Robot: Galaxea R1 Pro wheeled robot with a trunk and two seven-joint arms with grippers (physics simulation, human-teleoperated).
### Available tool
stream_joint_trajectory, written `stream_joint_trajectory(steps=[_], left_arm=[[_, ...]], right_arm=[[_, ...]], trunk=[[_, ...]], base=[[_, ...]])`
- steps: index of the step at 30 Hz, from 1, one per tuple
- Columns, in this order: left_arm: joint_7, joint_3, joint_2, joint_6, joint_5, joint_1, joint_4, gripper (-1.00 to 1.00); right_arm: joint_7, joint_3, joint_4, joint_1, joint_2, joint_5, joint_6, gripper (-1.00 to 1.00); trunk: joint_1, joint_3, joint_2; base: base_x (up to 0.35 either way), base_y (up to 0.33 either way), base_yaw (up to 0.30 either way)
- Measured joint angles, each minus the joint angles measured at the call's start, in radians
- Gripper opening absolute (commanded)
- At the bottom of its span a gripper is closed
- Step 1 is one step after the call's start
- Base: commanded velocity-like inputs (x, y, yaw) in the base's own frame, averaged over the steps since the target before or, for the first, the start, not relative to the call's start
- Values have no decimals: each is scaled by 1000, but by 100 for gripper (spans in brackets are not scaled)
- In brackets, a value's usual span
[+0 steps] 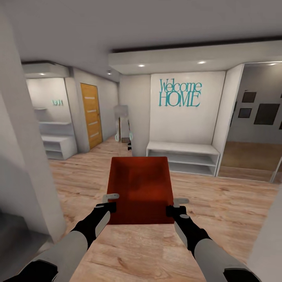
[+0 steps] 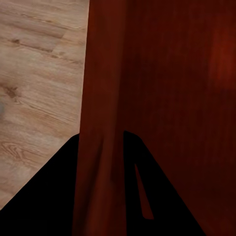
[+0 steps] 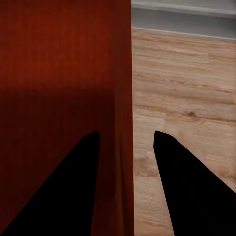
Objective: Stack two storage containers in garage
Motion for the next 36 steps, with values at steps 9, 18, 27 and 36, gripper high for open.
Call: stream_joint_trajectory(steps=[9, 18, 27, 36], left_arm=[[0, 0, 0, 0, 1, 0, 0, -100], [0, 0, 0, 0, 1, 0, 0, -100], [0, 0, 0, 0, 1, 1, 0, -100], [1, 0, 0, 1, 5, 1, 1, -100]], right_arm=[[0, 0, 0, 0, 0, 0, 1, -100], [0, 0, 0, 0, 0, 1, 2, -100], [0, 0, -1, 0, 0, 1, 2, -100], [2, -1, -2, 0, 0, 5, 7, -100]], trunk=[[0, 0, 0], [0, 0, 0], [0, 0, 0], [0, 0, 0]], base=[[323, 0, 0], [323, 0, 0], [323, 0, 0], [323, 0, 0]])
